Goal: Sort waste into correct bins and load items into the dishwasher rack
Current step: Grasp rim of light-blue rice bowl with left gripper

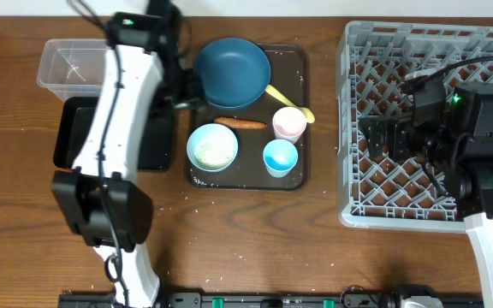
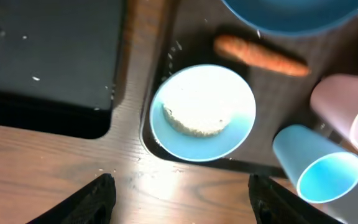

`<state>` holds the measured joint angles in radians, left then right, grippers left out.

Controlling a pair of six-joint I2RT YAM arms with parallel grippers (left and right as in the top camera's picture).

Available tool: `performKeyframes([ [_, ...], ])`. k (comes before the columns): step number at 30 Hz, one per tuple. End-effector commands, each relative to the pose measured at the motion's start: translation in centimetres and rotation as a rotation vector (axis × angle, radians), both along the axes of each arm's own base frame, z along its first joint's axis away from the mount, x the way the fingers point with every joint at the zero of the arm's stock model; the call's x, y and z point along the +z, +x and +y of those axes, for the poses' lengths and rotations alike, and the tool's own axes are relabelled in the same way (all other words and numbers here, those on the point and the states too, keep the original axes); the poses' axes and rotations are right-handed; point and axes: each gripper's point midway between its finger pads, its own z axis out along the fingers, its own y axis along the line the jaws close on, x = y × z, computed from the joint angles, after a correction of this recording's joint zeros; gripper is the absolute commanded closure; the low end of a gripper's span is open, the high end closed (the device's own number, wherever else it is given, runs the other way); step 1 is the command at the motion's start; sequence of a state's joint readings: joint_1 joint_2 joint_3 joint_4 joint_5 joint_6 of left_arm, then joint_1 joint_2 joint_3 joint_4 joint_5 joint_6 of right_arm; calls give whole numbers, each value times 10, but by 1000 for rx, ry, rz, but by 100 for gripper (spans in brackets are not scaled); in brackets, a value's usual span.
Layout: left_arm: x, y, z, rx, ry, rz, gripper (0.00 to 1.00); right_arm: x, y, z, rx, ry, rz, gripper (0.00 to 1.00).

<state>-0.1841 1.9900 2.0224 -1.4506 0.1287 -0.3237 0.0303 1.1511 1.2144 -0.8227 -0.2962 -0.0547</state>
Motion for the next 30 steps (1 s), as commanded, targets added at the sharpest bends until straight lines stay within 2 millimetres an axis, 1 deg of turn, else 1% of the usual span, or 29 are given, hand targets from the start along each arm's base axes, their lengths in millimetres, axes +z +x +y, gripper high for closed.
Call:
performKeyframes([
  [1, -6, -12, -16, -101, 119, 0, 29, 6, 1, 1, -5, 21, -8, 1],
  [5, -25, -16, -37, -186, 125, 4, 29, 5, -1, 4, 9, 34, 2, 1],
  [15, -96, -26, -60, -285, 123, 15, 31, 5, -2, 5, 11, 35, 5, 1],
  [18, -111, -34, -66, -307, 126, 23, 34, 5, -2, 5, 11, 35, 4, 1],
  [22, -121, -41, -73, -333, 129, 28, 38, 5, -2, 5, 11, 35, 4, 1],
  [27, -122, -41, -80, -380, 125, 13, 40, 5, -2, 5, 11, 35, 4, 1],
  [30, -123, -46, -89, -460, 85, 24, 42, 5, -2, 5, 11, 35, 4, 1],
])
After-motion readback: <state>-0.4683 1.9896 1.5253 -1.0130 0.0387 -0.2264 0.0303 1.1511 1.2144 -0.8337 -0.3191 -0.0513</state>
